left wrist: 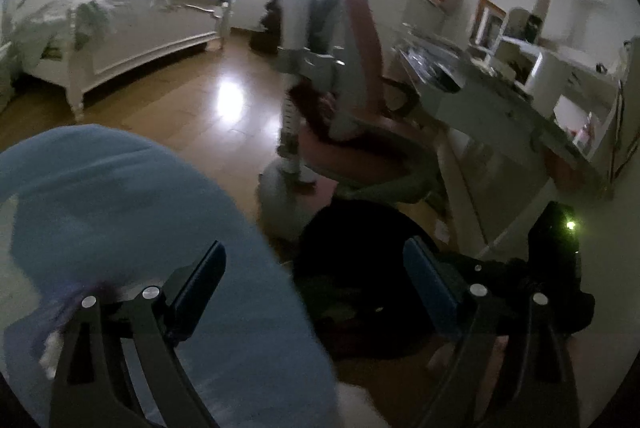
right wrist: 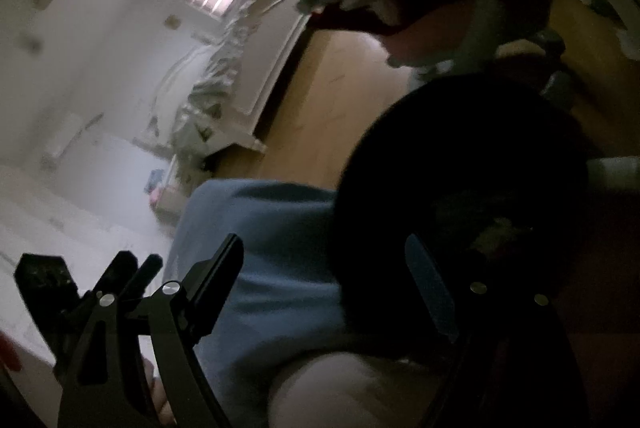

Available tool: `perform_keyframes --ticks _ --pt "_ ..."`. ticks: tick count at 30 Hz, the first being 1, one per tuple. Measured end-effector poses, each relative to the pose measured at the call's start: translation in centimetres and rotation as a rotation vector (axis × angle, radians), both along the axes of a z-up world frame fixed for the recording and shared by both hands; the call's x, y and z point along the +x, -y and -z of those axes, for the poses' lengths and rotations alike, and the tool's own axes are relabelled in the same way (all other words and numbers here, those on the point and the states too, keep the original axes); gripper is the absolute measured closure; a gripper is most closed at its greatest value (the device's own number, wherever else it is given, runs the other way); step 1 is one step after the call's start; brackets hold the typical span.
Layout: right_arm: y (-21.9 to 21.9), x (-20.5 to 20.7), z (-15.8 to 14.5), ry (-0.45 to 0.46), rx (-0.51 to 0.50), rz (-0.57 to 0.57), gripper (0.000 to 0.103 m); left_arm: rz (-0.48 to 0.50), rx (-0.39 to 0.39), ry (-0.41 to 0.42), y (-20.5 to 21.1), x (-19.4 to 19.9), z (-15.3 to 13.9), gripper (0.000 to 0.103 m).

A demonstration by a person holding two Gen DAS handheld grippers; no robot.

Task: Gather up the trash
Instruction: 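Grasp the blue tube with the left tool while the right tool grasps the purple bottle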

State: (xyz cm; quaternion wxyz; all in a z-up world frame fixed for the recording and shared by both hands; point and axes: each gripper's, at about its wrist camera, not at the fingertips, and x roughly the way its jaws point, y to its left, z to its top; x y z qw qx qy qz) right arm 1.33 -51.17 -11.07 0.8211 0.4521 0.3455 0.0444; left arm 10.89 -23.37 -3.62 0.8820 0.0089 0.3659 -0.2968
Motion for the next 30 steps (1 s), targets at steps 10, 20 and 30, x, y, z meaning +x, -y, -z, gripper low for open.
perform_keyframes --ticks 10,20,30 --pt "-10.3 2.9 -5.0 0.085 -0.111 -0.240 0.027 -0.190 0.063 0.019 -14.0 1.4 -1.0 0.017" --pt "-19.5 6.1 -6.4 0.076 -0.167 -0.415 0.028 -0.162 0.231 -0.100 -17.3 5.1 2.8 0.044" --pt "-23.2 8.2 -6.3 0.045 -0.213 -0.458 0.028 -0.089 0.378 -0.057 -16.0 5.1 4.8 0.071"
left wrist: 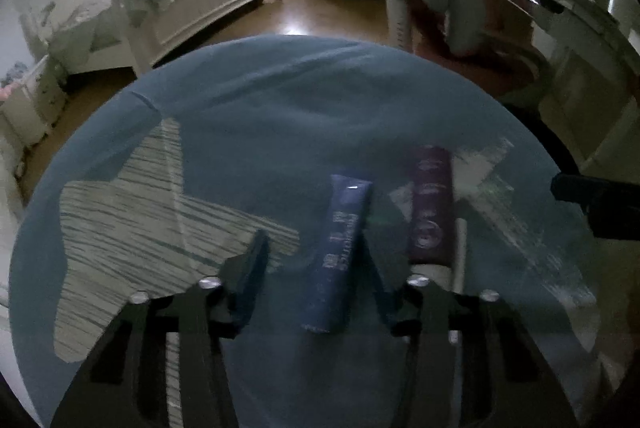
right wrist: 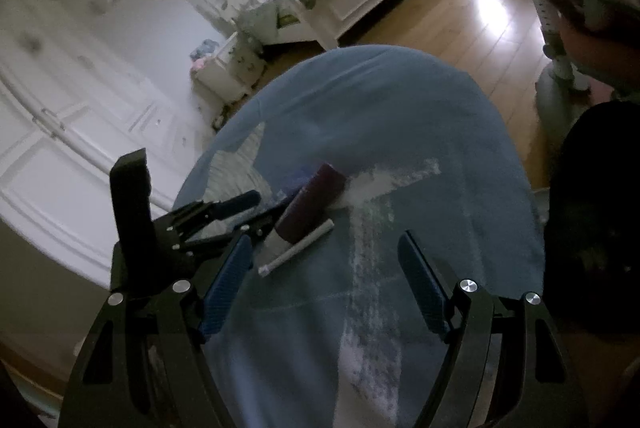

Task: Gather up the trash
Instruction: 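Grasp the blue tube with the left tool while the right tool grasps the purple bottle, then carry both items over the black bin and open both tools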

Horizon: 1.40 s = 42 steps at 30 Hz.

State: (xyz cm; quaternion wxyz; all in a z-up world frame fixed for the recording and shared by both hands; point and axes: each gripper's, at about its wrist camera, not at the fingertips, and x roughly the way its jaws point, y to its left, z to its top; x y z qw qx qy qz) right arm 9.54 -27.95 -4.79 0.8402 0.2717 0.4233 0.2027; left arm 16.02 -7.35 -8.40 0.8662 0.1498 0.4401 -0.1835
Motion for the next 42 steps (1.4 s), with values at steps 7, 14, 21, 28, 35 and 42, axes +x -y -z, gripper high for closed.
perform_keyframes --ticks 7,14,21,28,35,42 --pt "-5.0 3.2 -0.5 -0.004 -0.121 -0.054 0.028 -0.146 -0.187 -0.017 -4.8 -0.4 -0.2 0.089" --pt "-12.4 6.3 0.6 -0.033 -0.399 -0.143 0.043 -0.249 -0.341 0.004 -9.6 -2.6 -1.1 0.089" --pt "-15.0 6.0 1.4 0.035 -0.536 -0.190 0.077 -0.280 -0.386 0.049 -10.0 -5.6 -2.6 0.089" --pt "-8.5 2.4 -1.5 0.158 -0.241 -0.106 0.077 -0.213 -0.418 0.065 -6.9 -6.8 -4.3 0.088" --pt "3.4 -1.6 -4.3 0.242 -0.149 0.151 0.077 -0.057 -0.431 0.071 1.8 -6.3 -6.3 0.088" --pt "15.2 -5.2 -3.5 0.243 -0.115 0.369 0.077 0.085 -0.455 0.043 11.8 -5.5 -6.9 0.086"
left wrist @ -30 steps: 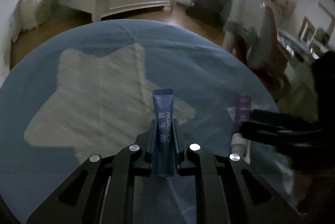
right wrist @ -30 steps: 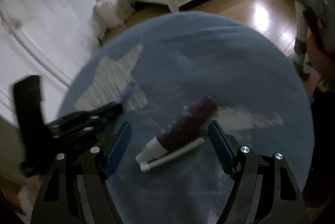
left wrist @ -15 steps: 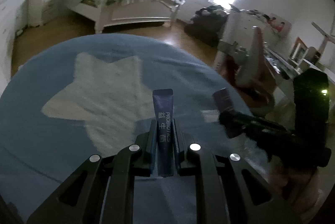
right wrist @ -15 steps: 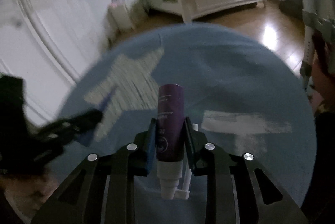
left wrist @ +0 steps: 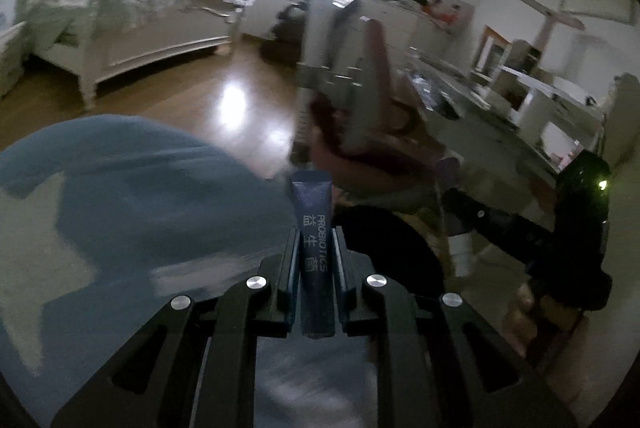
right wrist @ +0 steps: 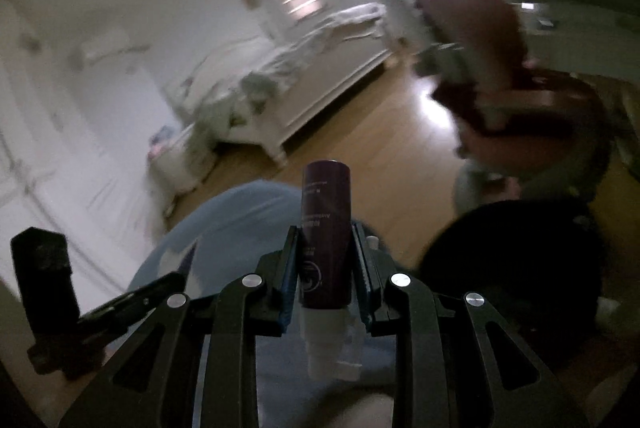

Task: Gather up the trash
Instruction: 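Carry both items over the black bin and open both tools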

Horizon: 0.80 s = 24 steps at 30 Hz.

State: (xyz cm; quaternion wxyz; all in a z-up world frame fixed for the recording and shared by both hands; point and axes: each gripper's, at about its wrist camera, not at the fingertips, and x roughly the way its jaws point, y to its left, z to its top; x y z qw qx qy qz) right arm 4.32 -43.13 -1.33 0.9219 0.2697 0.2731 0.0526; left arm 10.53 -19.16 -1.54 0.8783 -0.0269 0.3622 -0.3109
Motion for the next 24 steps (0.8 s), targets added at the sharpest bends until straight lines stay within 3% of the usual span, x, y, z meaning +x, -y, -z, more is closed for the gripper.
perform_keyframes --ticks 5,11,24 --pt "6.3 -2.1 2.3 -0.026 0.052 0.091 0.077 0.089 0.003 -0.029 6.5 0.7 1.1 0.086" --pt "10.4 -2.8 5.9 -0.067 0.100 0.152 0.077 0.148 0.026 -0.071 11.7 1.0 3.0 0.086" --pt "13.2 -2.2 10.5 -0.152 0.148 0.208 0.077 0.222 0.089 -0.125 17.2 1.8 6.8 0.085"
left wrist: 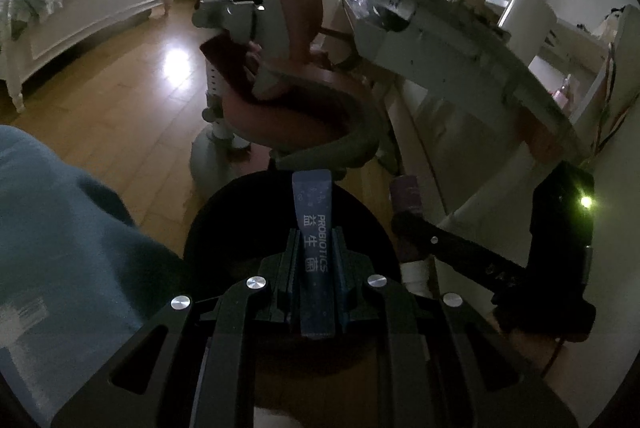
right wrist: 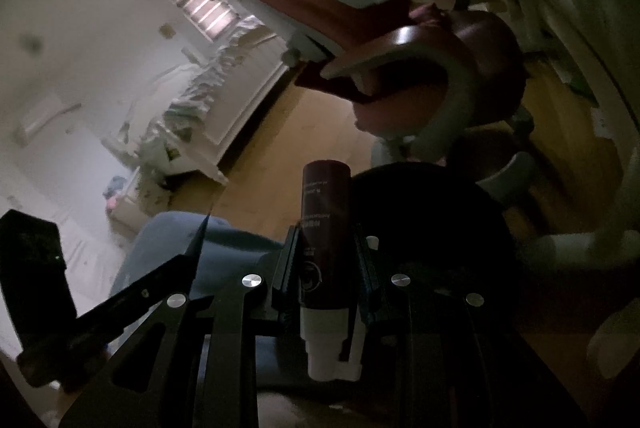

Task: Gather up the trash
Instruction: 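Carry both items over the black bin and open both tools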

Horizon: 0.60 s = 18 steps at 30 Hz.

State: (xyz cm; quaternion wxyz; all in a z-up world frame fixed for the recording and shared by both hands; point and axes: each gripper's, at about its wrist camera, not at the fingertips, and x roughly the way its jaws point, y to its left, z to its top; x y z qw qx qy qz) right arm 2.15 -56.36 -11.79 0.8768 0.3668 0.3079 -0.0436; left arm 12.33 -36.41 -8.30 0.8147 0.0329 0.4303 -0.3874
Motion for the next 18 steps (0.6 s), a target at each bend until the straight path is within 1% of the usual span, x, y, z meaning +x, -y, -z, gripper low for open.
perform_keyframes --ticks 3,5,6,7,9,10,11,14,16,17,18 --pt "0.4 0.7 0.8 -0.050 -0.017 0.002 0.076 0.012 0.005 -0.007 0.8 0.3 0.5 0.084" --pt "0.6 1.1 1.3 -0.076 -0.030 0.005 0.068 0.019 0.009 -0.010 1.3 0.4 0.7 0.079" --pt "0.8 1.1 1.4 -0.081 -0.035 0.011 0.057 0.013 0.015 -0.006 1.4 0.4 0.7 0.062" --pt "0.8 0.9 1.5 -0.081 -0.038 0.022 0.049 0.001 0.019 0.004 1.3 0.3 0.6 0.037" --pt "0.9 0.4 1.7 -0.076 -0.036 0.038 0.043 -0.022 0.015 0.046 1.0 -0.1 0.2 0.014" --pt "0.8 0.2 1.7 -0.076 -0.034 0.042 0.043 -0.035 0.012 0.080 0.8 -0.4 -0.1 0.013" --pt "0.8 0.1 1.8 -0.075 -0.028 0.043 0.042 -0.037 0.017 0.097 0.6 -0.6 -0.4 0.012" --pt "0.3 -0.3 1.8 -0.069 -0.006 0.036 0.042 -0.037 0.023 0.099 -0.4 -1.1 -1.1 0.011" --pt "-0.2 -0.3 1.5 -0.060 0.001 0.027 0.042 -0.055 0.015 0.105 -1.6 -1.5 -1.8 0.006" --pt "-0.7 -0.4 1.2 -0.053 0.002 0.018 0.039 -0.068 0.011 0.111 -2.3 -1.6 -2.2 0.006" --pt "-1.1 -0.5 0.8 -0.046 0.001 0.011 0.032 -0.080 0.008 0.117 -2.9 -1.8 -2.5 0.006"
